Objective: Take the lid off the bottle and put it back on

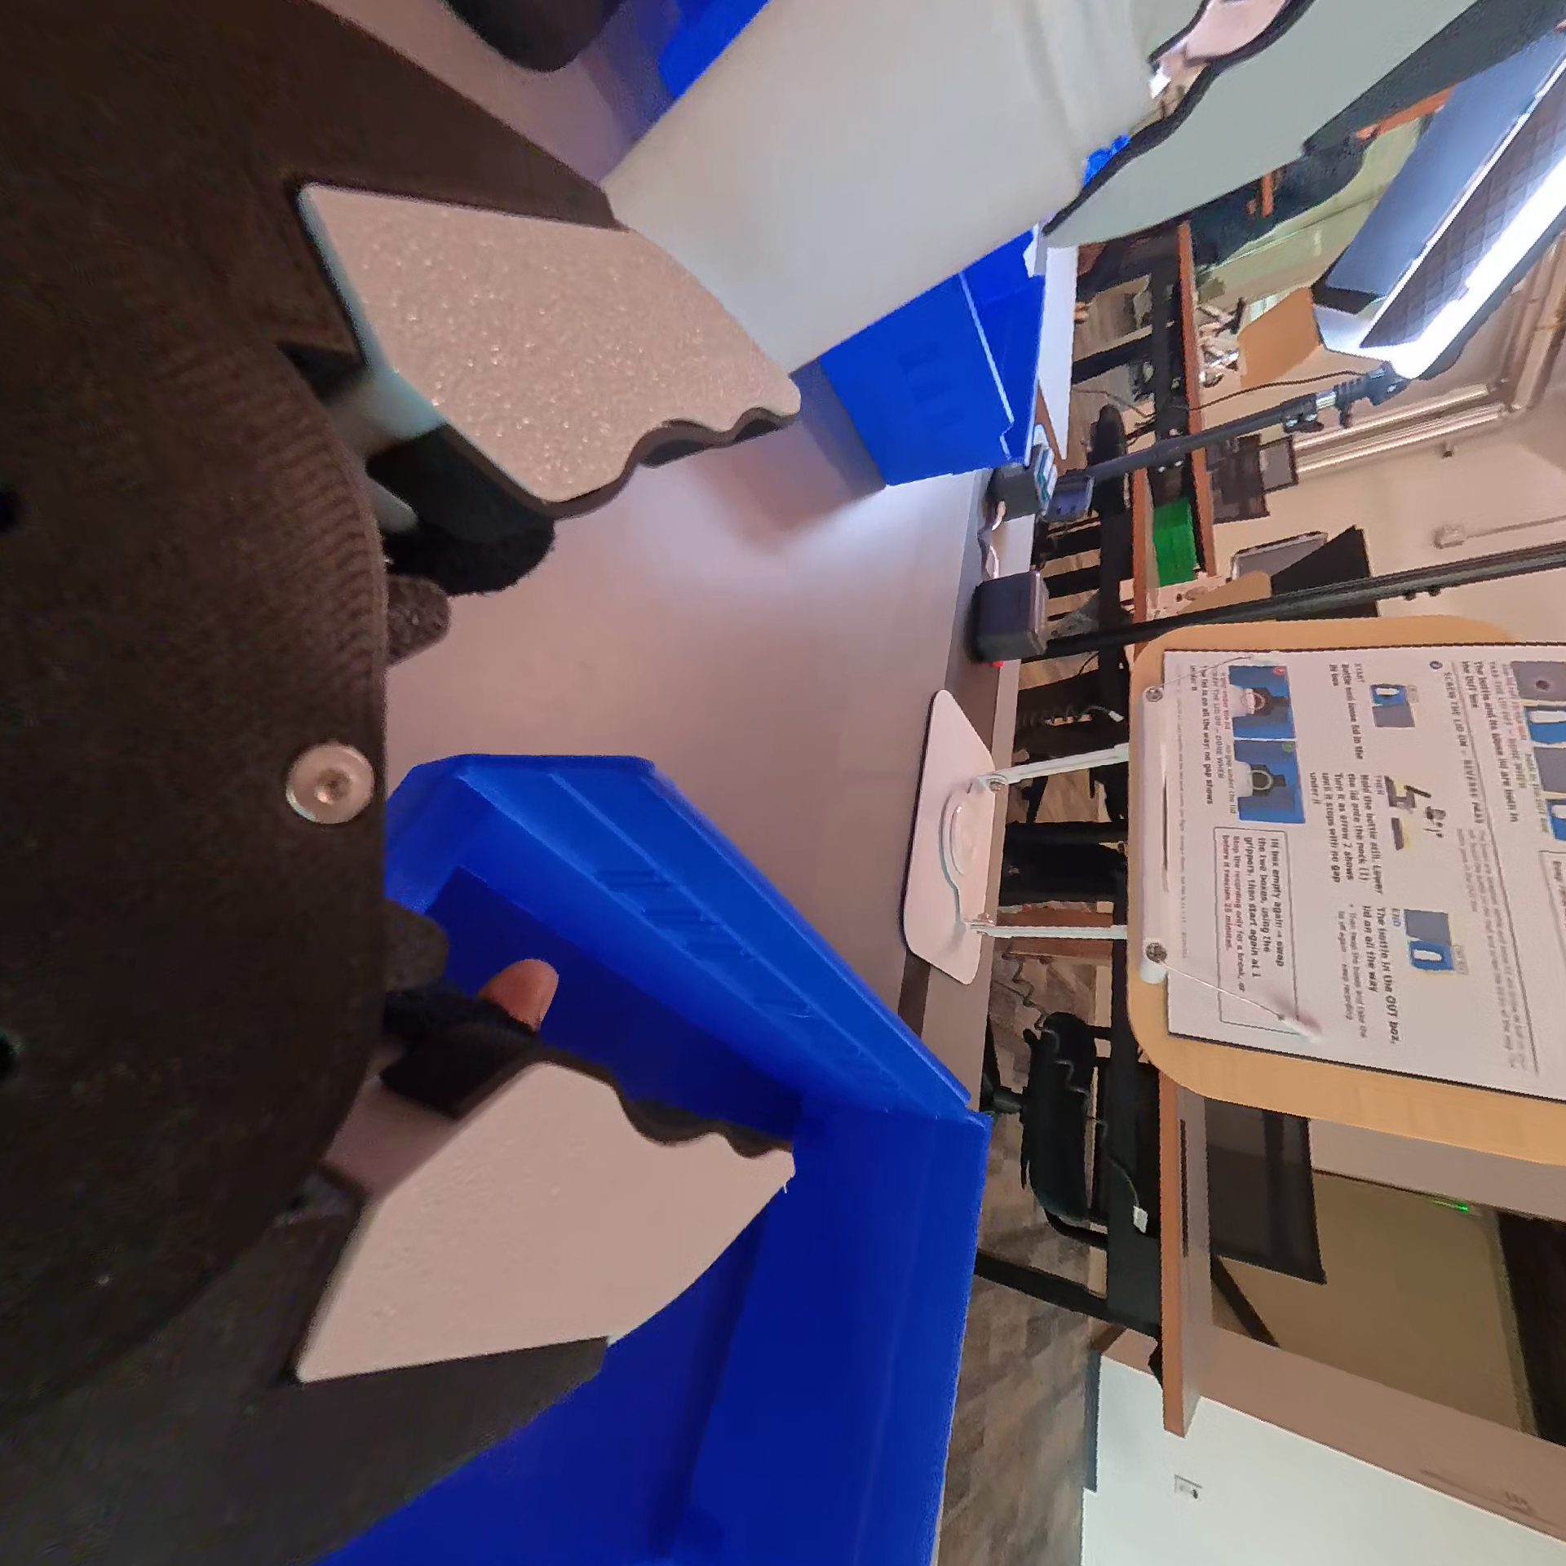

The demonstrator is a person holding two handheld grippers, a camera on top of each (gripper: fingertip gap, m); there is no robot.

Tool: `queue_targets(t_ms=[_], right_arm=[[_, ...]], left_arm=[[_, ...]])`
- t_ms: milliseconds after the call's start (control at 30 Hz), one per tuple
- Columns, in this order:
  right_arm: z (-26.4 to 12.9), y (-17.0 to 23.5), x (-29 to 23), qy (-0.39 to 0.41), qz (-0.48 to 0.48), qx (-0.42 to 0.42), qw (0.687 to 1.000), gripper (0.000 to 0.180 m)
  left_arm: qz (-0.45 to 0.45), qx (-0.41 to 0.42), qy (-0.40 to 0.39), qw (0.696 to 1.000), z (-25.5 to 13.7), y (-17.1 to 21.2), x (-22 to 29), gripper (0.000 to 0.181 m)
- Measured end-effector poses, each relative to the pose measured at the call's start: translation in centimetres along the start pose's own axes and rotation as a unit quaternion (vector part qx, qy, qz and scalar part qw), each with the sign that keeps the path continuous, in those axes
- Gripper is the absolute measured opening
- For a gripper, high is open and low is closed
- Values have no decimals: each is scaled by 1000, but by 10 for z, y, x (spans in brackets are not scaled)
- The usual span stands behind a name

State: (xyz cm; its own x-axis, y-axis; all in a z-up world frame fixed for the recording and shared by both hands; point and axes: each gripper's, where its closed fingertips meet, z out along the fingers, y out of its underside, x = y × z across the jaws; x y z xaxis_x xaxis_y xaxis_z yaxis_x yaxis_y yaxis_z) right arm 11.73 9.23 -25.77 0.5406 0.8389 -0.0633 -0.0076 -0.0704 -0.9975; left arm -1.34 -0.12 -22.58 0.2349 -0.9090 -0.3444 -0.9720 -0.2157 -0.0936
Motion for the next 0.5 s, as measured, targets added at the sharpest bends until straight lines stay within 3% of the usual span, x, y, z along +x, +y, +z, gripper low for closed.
queue_targets(t_ms=[167,367,500], right_arm=[[3,2,-6,-2,-16,-2,1000,146],[3,1,-9,-5,-21,-6,1000,146],[3,8,-4,3,-29,-20,999,146]], left_arm=[[-7,-1,-2,1000,1,2,-5,16],[-33,32,-20,999,-17,1,-13,57],[-79,124,-72,986,-59,0,-26,79]])
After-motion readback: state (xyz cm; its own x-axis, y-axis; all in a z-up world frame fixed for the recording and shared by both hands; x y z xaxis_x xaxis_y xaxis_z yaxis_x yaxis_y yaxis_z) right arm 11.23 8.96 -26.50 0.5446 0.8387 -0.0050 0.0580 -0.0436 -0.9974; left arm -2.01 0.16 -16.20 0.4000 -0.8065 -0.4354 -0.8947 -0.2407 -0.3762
